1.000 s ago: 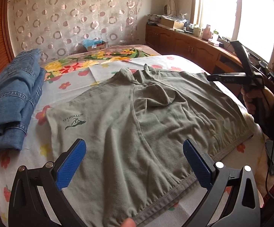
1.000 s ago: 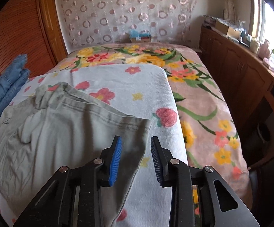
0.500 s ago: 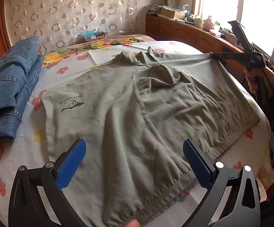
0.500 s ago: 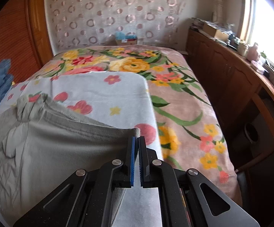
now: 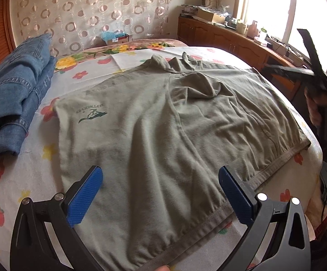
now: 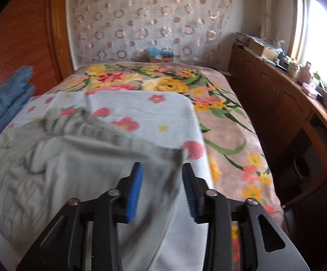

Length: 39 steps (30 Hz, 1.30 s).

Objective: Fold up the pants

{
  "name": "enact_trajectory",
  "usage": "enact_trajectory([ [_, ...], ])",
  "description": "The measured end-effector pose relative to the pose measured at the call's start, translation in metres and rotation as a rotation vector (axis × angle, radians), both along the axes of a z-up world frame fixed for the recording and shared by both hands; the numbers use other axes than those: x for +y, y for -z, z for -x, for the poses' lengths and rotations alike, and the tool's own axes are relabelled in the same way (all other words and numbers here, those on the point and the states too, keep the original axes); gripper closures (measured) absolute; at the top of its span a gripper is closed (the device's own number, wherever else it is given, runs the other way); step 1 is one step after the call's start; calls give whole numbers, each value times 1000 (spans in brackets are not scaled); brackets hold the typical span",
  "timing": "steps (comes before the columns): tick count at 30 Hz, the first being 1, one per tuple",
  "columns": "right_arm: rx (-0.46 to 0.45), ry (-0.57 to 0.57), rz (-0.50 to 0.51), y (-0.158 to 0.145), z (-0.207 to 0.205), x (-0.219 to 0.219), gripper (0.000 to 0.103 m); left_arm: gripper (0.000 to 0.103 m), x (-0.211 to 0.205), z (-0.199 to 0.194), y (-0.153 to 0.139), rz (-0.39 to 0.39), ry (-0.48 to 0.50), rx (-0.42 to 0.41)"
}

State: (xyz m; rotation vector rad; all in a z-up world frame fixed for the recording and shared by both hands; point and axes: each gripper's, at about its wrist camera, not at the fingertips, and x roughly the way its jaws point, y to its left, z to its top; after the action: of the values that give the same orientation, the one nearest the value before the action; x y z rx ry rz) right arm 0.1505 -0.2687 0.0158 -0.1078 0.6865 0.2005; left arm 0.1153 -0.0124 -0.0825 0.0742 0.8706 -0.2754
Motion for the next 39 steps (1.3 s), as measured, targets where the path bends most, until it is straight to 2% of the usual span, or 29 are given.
enact_trajectory([
  [5,-21,-103,-45,9,68,9,52,0,12,7,-3,22,-23,-5],
  [9,-18,-158,-29,22,101,21,47,4,25,14,-3,19,-47,-9],
  [20,-11,-166,47,39,128,28,43,9,69,51,3,31,-118,7],
  [26,11,-152,16,40,126,29,42,13,83,67,9,35,-151,21],
  [29,9,-151,19,35,119,32,42,21,85,74,9,55,-157,12],
  [33,3,-147,18,37,119,33,42,39,89,82,8,95,-184,-7],
  [39,-5,-141,21,43,117,43,42,59,82,89,8,123,-157,-14],
])
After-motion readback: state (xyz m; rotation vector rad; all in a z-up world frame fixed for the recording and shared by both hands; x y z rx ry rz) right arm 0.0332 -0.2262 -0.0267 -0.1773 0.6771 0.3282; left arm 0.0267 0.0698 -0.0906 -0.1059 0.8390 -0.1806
